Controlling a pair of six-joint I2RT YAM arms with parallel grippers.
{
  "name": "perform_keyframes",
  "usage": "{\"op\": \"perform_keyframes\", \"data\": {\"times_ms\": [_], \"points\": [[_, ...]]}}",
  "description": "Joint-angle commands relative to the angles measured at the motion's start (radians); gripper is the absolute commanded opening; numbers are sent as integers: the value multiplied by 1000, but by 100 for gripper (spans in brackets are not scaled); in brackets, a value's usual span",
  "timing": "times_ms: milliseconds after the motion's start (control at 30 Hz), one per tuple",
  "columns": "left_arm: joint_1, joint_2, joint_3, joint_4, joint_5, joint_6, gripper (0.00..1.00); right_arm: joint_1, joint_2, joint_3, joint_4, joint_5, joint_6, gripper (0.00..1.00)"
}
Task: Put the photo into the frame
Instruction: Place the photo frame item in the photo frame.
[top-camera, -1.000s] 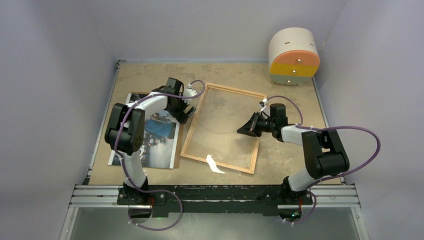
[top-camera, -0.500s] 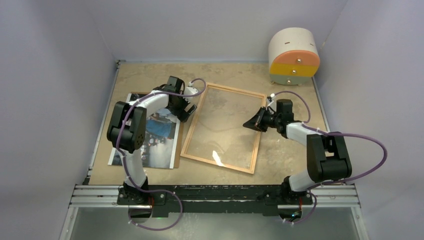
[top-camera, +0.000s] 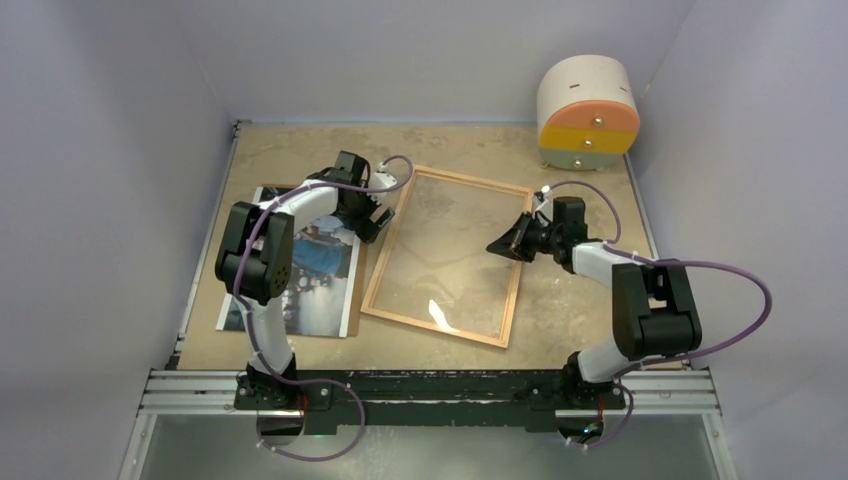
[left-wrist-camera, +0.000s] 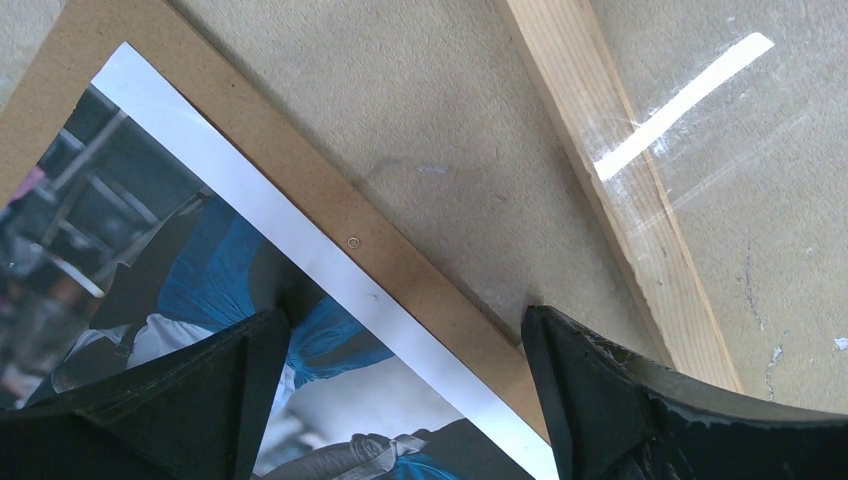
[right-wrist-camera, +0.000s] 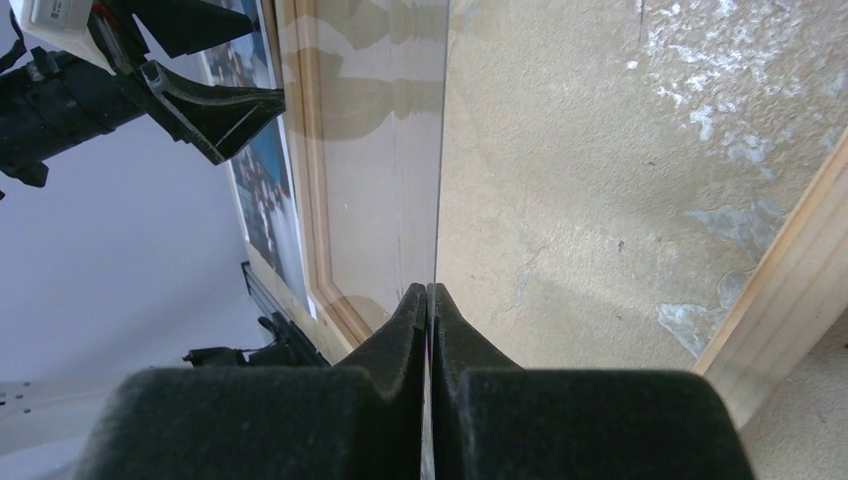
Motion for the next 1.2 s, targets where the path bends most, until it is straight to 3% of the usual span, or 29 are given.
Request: {"op": "perform_keyframes", "data": {"times_ms": [0,1167], "points": [[-7,16,19,6,11,7,93,-9,8,41,1,15,1,0],[-11,22,40,-11,33,11,96,-36,22,81,-2,33,6,0]]}}
